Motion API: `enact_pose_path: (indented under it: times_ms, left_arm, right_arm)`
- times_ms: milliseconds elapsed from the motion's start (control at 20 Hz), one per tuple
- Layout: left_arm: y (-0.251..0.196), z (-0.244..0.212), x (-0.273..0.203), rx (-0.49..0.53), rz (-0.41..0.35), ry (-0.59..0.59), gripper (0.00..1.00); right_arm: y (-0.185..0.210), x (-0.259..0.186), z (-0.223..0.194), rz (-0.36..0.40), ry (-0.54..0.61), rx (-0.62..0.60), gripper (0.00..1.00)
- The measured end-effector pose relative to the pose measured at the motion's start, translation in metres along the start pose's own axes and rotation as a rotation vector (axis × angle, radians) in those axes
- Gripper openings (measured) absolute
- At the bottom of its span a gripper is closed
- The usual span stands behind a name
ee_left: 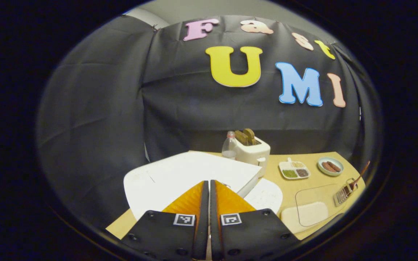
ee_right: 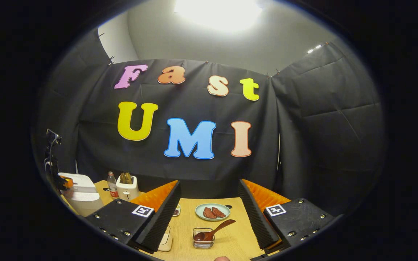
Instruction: Close the left gripper, press the button to open the rice cooker; take a wooden spoon from the chopstick holder with the right hand, scoop a spoonful of rice and pour it into the rice cooker, then put the wooden spoon back into the chopstick holder.
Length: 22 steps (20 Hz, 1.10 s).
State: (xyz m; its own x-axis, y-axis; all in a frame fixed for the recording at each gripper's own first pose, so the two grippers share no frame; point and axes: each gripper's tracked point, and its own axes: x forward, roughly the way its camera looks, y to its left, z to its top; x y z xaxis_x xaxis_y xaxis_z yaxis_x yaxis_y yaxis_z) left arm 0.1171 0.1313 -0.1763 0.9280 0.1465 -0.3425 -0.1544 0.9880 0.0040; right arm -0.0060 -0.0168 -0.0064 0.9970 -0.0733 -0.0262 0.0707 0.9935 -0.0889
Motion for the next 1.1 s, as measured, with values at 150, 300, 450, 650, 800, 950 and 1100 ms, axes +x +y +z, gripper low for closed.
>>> enact_pose_path:
  times_ms: [150, 300, 450, 650, 800, 950, 1100]
  left_arm:
    - [0.016, 0.058, -0.019, 0.002, 0.075, -0.155, 0.12]
    - [0.009, 0.091, -0.046, 0.037, 0.078, -0.241, 0.18]
    - [-0.006, 0.110, -0.070, 0.044, 0.057, -0.278, 0.42]
    - [-0.031, 0.127, -0.104, 0.018, 0.023, -0.341, 0.92]
    - [-0.044, 0.137, -0.132, 0.040, 0.021, -0.377, 0.99]
    - [-0.055, 0.145, -0.161, 0.037, 0.014, -0.413, 0.99]
    - [-0.058, 0.153, -0.181, 0.037, 0.024, -0.434, 0.96]
  right_arm:
    - [-0.001, 0.005, -0.004, 0.012, 0.007, 0.021, 0.96]
    - [-0.003, 0.013, -0.010, 0.025, 0.000, 0.032, 0.96]
    - [-0.006, 0.022, -0.021, 0.038, 0.008, 0.043, 0.96]
    - [-0.015, 0.039, -0.043, 0.034, 0.043, 0.085, 0.96]
    - [-0.026, 0.054, -0.065, 0.026, 0.079, 0.127, 0.96]
    - [-0.034, 0.070, -0.093, 0.028, 0.144, 0.184, 0.96]
    - [-0.044, 0.086, -0.119, 0.013, 0.197, 0.219, 0.97]
